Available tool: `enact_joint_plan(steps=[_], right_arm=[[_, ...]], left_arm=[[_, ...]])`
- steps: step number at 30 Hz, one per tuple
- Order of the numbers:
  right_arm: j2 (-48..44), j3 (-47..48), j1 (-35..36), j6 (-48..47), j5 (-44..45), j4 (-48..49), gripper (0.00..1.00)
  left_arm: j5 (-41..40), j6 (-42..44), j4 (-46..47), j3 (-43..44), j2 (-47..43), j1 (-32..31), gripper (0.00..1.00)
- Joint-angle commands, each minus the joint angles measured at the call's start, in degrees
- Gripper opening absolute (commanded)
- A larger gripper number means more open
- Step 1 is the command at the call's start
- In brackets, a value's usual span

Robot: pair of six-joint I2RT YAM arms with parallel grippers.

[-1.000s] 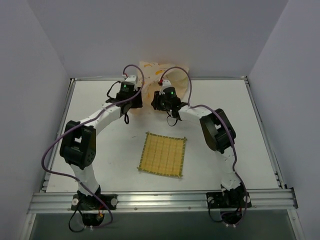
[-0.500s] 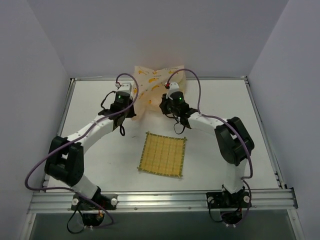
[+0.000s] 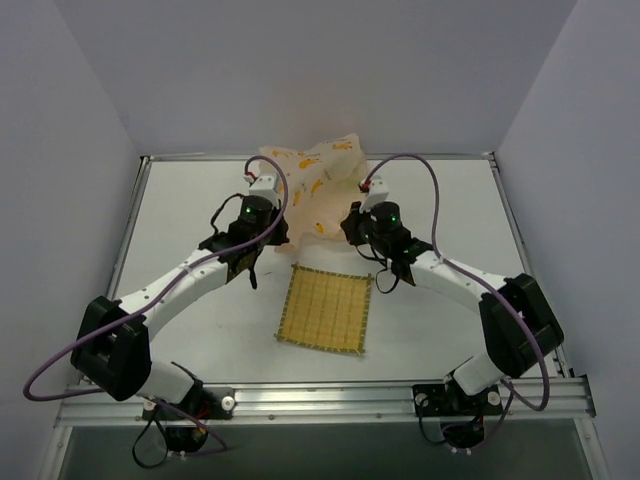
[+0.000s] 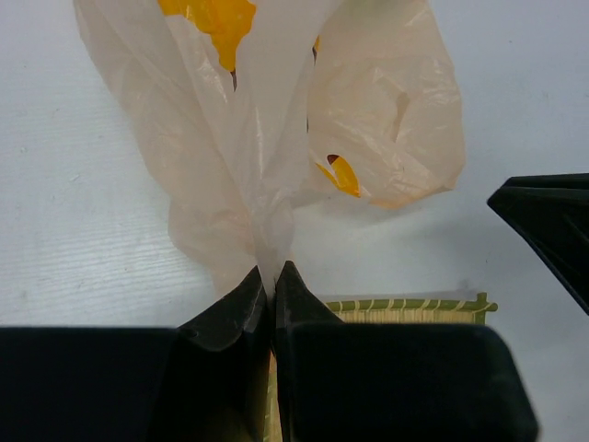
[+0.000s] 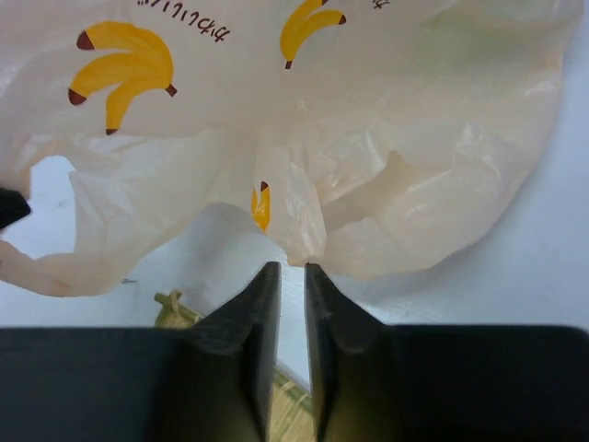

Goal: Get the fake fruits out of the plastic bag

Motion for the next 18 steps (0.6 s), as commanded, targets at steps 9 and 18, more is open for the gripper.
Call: enact_joint_plan(steps=[9,18], right_arm=[[0.5,3.3,0.2,-4.7,-3.5,-1.9,0.65],[9.9,7.8,0.6,-4.5,-3.9,-3.0,0.59]], left_arm=[[-5.3,-2.8,-1.9,0.2,-1.8,-1.6,0.31],[-6.6,-4.4,-7.0,-3.0,-4.5,-2.2,0.71]])
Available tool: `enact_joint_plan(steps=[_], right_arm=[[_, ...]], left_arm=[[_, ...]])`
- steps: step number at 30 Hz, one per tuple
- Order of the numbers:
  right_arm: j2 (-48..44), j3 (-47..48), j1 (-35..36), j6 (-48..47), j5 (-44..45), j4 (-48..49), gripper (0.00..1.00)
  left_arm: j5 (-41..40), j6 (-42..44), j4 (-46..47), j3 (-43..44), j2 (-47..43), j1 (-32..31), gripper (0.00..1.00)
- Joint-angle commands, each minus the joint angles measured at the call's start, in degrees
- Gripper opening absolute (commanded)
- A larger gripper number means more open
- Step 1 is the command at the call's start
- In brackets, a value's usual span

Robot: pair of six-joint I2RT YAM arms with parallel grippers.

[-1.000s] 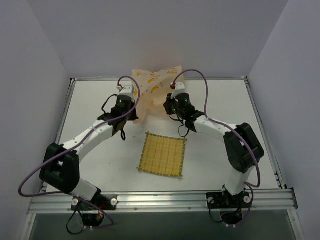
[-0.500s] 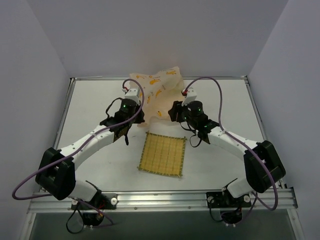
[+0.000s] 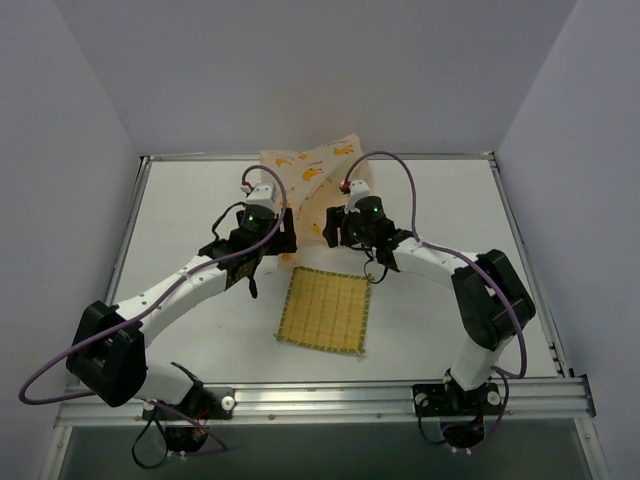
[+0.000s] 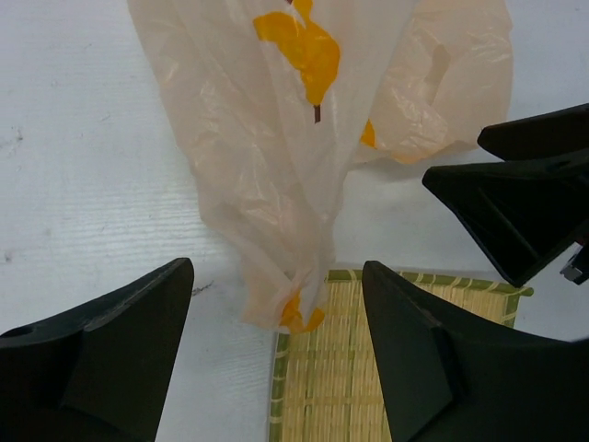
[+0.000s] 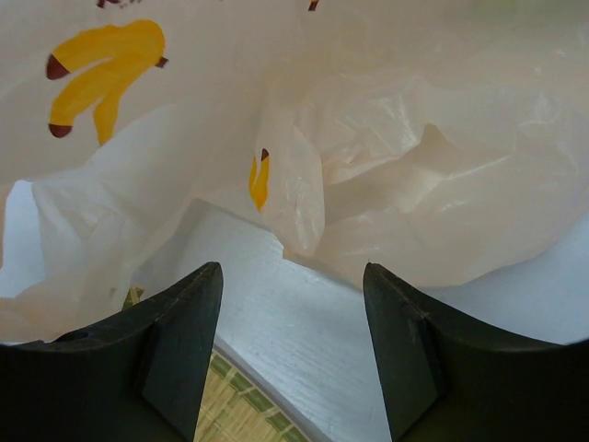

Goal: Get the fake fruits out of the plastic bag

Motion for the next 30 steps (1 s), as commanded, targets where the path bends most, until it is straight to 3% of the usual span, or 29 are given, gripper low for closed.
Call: enact_joint_plan(steps=[1,6,12,18,21,22,24,26,29,30], right_arm=[[0.8,0.9,0.6,0.0,0.5,2.4,0.58],[3.5,3.1,0.5,-0.9,1.3,1.4,0.54],[5.3,3.9,0.7,-0.8,1.1,1.6,0.48],[5.9,6.7,0.7,-2.4,1.4,-1.4,0.65],[6.2,8.8,0.7,-3.8,0.5,-4.4,0.67],[6.8,9.2,0.7,-4.2,0.1,-4.9,0.67],[7.6,9.2,0.7,-4.4,-0.2,-5.3,0.65],[8.6,8.8,0.7,-4.2,1.5,-5.0,0.63],[9.3,8.1,0.4,-3.8,1.7,-3.8,0.53],[9.6,8.2,0.5,-3.7,0.9,-3.8,0.45]], left_arm=[[-1.6,-1.7,-3.9,-1.2,-3.6,-0.4,0.73],[2.0,-2.8,-2.7,-5.0,-4.9,-0.8,0.81],[4.0,-2.6,1.6,-7.2,-2.2,-1.6,0.81],[2.6,-2.2,9.4,-5.5,3.3,-1.6,0.77],[1.6,-1.5,9.7,-4.0,6.0,-1.5,0.73],[1.4,-1.5,9.7,-3.8,6.9,-1.6,0.71],[0.8,-1.6,10.2,-4.2,7.3,-1.6,0.52],[0.4,-2.1,11.0,-4.7,7.5,-1.5,0.42],[-0.7,-1.9,11.1,-5.3,7.0,-1.5,0.27],[-1.0,-1.8,11.1,-5.4,6.9,-1.5,0.17]])
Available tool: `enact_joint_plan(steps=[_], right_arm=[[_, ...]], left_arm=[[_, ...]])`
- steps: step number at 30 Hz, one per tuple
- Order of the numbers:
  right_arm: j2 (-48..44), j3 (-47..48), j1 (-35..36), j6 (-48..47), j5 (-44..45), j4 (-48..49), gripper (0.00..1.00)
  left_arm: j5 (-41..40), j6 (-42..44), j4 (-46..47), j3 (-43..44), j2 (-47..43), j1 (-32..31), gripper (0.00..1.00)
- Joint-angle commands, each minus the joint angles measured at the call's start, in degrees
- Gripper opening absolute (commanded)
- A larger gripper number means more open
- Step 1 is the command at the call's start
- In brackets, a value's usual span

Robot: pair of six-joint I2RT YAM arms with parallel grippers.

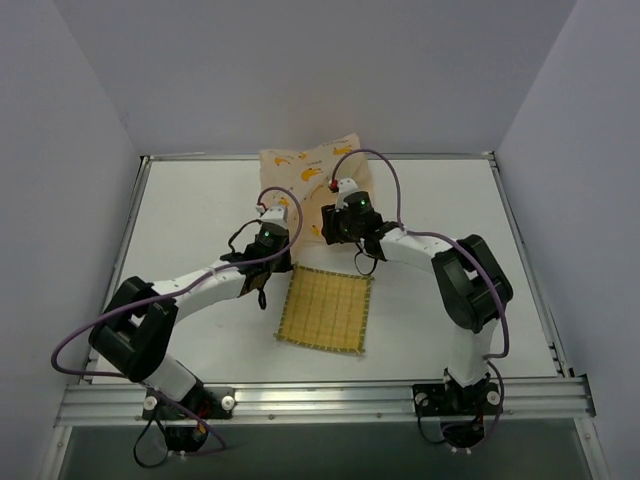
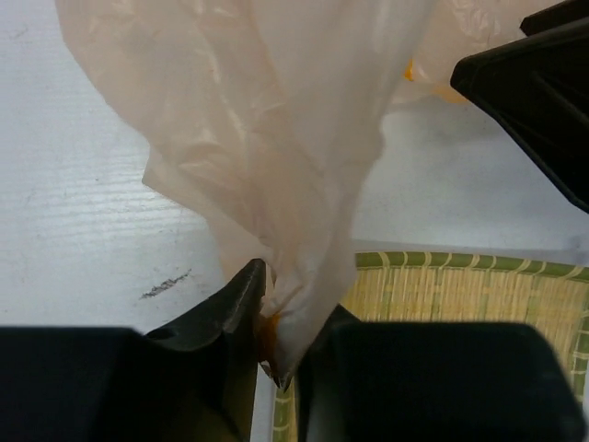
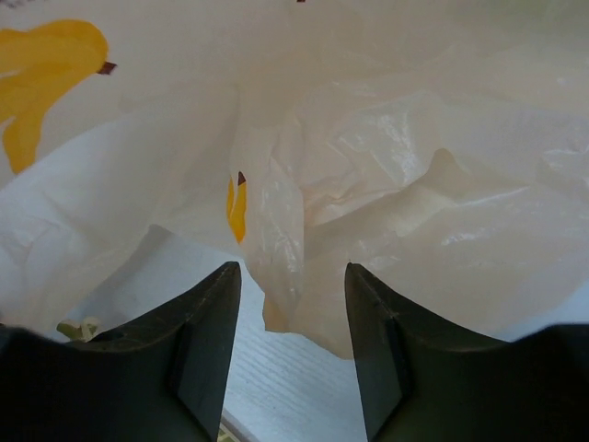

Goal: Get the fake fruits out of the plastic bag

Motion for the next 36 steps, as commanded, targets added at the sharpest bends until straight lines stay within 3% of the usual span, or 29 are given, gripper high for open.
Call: enact_joint_plan(steps=[1,2,5,6,7,21,30,36], right_arm=[[1.3,1.0,0.1,-0.7,-0.1,-0.5,0.44],[1.7,1.4,0.1,-0.9,-0.7,-0.8,0.43],[2.1,3.1,0.0,-1.6,-1.6,-2.3,0.19],[1.7,3.3,-0.1,-1.5,-0.6,-2.7,0.02],[0.3,3.4,-0.4,-1.3,-0.2,-2.7,0.00],[-23.1,-2.3,-11.9,5.0,1.4,0.6,0.00],[-27.0,-4.0,-15.1,10.7,3.7,1.2,0.00],[-31.5,-9.6,-15.4,12.1,11.5,1.0,0.00]], left_arm=[[-2.5,0.1,2.6,1.8,-2.2,-0.1,0.13],[-2.7,0.4,2.7,1.7,-2.5,0.0,0.10],[-2.7,1.4,2.2,1.6,-4.5,0.0,0.03],[-2.8,1.6,1.8,1.6,-5.3,0.0,0.02],[-2.7,1.7,1.4,1.1,-7.1,0.0,0.02],[-6.0,5.2,-3.5,3.1,-15.5,-5.1,0.02],[-5.0,5.9,-3.6,5.8,-14.5,-7.2,0.03],[-3.7,4.8,-3.6,6.2,-15.1,-10.7,0.02]])
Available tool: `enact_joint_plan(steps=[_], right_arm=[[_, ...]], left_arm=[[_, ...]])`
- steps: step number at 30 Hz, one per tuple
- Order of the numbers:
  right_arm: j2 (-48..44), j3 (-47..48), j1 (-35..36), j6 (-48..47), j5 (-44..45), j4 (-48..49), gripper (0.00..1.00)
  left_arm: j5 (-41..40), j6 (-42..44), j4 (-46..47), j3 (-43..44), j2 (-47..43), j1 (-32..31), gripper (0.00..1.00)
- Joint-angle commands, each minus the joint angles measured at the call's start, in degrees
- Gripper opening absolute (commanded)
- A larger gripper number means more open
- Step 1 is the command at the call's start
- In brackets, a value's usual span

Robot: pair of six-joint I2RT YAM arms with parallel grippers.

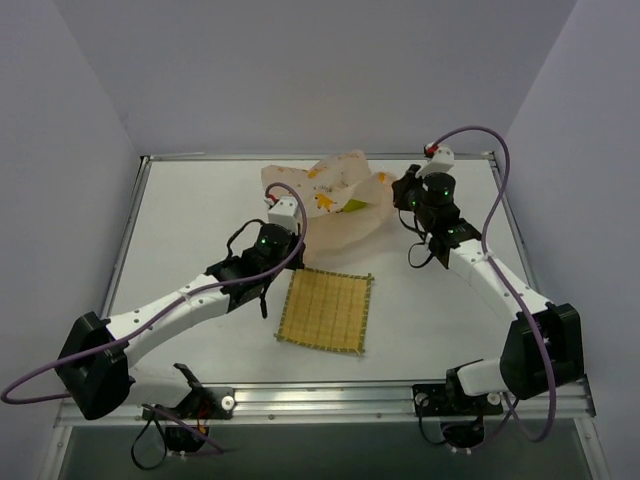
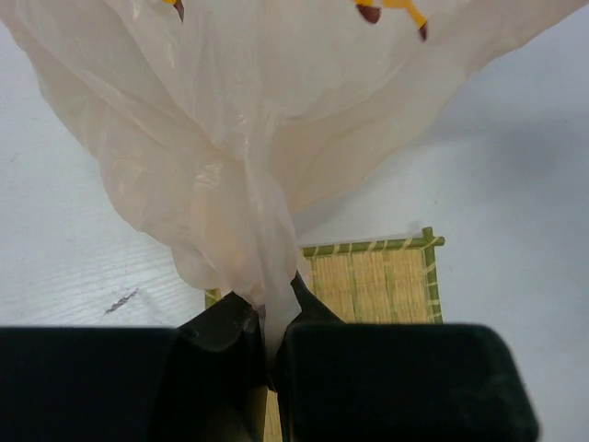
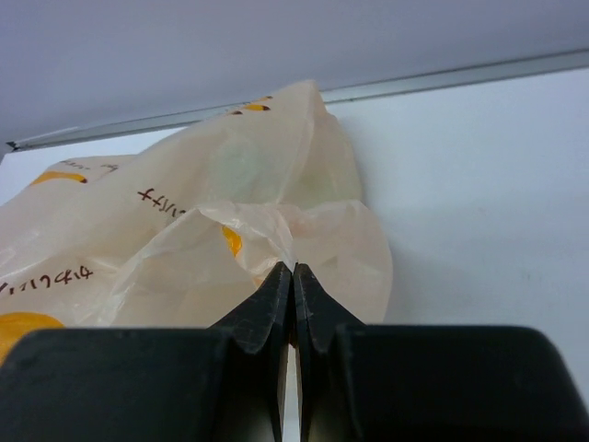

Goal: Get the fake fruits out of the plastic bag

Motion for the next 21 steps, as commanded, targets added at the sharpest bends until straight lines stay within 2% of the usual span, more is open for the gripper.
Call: enact_joint_plan(steps=[1,4,7,8,12,13,14,16,17,18,21], right_arm=[[-5.1,-3.7,-0.5,1.9,7.8,0.9,0.00],[-5.8,-5.2,-3.2,2.0,7.9,0.9,0.00],[-3.2,-3.1,-8.1,2.6,2.6,0.0,0.00],[-2.2,-2.4,-9.3,2.7,-0.7,-0.7,0.01],[0.1,0.8,-15.2,3.4,-4.9,-3.1,0.07],[-0.8,0.3,-15.2,3.5,-4.8,-3.1,0.10],[-1.7,0.0,-15.2,3.5,-4.7,-3.4,0.19],[-5.1,-1.6,-14.8,4.2,-5.6,-3.6,0.29],[-6.1,-2.2,-14.4,4.5,-5.7,-4.5,0.41],[-8.8,-2.9,-14.0,4.9,-5.7,-5.2,0.45],[-16.7,-7.3,-11.3,4.6,-3.6,-7.4,0.47]], left_arm=[[1.0,-0.6,0.1,2.3,-1.1,-3.4,0.02],[1.1,-2.1,1.2,1.4,-0.6,-5.9,0.02],[1.4,-2.7,3.1,1.6,0.2,-6.9,0.02],[1.5,-3.0,3.2,2.0,0.5,-6.9,0.02],[4.3,-3.7,5.1,4.5,4.0,-7.3,0.02],[4.7,-3.9,5.7,5.1,4.8,-7.5,0.02],[5.7,-4.2,6.2,5.5,5.8,-7.6,0.02],[6.5,-4.6,7.3,7.4,8.3,-7.8,0.02],[7.2,-4.7,7.8,8.1,9.1,-7.8,0.02],[7.4,-4.9,8.5,8.7,10.2,-7.8,0.02],[7.8,-5.3,10.0,10.2,10.8,-7.8,0.02]])
